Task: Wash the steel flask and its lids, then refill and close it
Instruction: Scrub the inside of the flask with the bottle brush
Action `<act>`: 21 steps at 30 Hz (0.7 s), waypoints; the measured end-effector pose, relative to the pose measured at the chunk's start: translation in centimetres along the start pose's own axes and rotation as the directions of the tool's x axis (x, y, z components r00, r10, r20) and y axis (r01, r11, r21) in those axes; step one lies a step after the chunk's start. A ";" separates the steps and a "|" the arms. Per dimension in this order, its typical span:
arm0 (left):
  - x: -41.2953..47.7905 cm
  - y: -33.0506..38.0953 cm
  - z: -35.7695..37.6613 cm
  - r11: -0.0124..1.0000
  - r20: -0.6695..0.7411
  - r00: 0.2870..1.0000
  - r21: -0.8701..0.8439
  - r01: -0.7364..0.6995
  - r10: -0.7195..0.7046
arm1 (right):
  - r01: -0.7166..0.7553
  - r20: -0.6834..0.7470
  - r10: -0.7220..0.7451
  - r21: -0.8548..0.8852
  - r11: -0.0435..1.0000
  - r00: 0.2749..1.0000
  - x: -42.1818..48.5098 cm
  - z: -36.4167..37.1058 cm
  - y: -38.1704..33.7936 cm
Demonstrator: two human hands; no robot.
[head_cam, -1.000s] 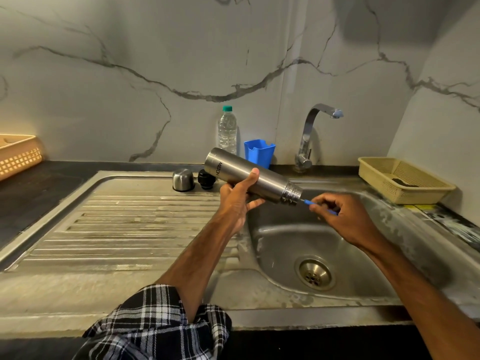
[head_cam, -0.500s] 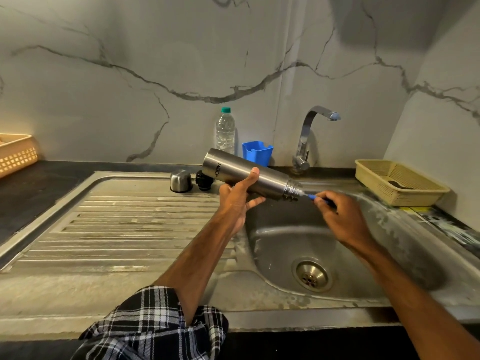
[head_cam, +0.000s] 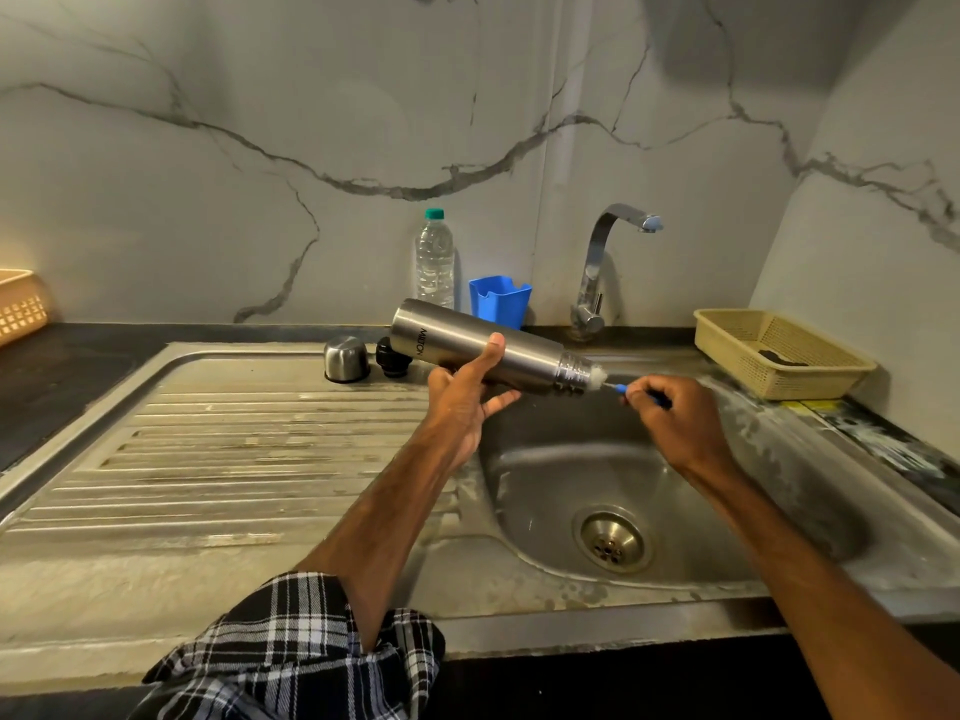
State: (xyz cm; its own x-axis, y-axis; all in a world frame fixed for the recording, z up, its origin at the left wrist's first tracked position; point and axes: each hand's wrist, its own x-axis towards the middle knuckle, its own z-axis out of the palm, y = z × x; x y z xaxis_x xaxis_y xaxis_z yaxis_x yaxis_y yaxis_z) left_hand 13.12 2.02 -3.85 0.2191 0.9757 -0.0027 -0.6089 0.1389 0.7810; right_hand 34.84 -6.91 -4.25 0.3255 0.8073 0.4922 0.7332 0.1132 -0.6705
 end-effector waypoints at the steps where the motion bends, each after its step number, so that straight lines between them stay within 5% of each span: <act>1: -0.2 -0.2 0.2 1.000 0.020 1.000 0.021 0.007 -0.007 | 0.016 0.032 -0.015 -0.023 1.000 0.999 -0.1 0.6 -0.3; 21: 0.4 0.1 -0.4 0.997 0.085 0.996 0.076 0.008 -0.015 | 0.023 0.119 -0.020 -0.024 0.999 0.993 0.3 0.0 0.3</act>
State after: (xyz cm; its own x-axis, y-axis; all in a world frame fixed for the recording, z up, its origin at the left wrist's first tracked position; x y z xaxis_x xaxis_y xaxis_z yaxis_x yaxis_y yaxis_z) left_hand 12.86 2.48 -4.05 0.2919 0.9556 0.0388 -0.5472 0.1336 0.8263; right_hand 35.18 -6.66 -4.30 0.2373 0.8680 0.4362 0.7545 0.1181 -0.6455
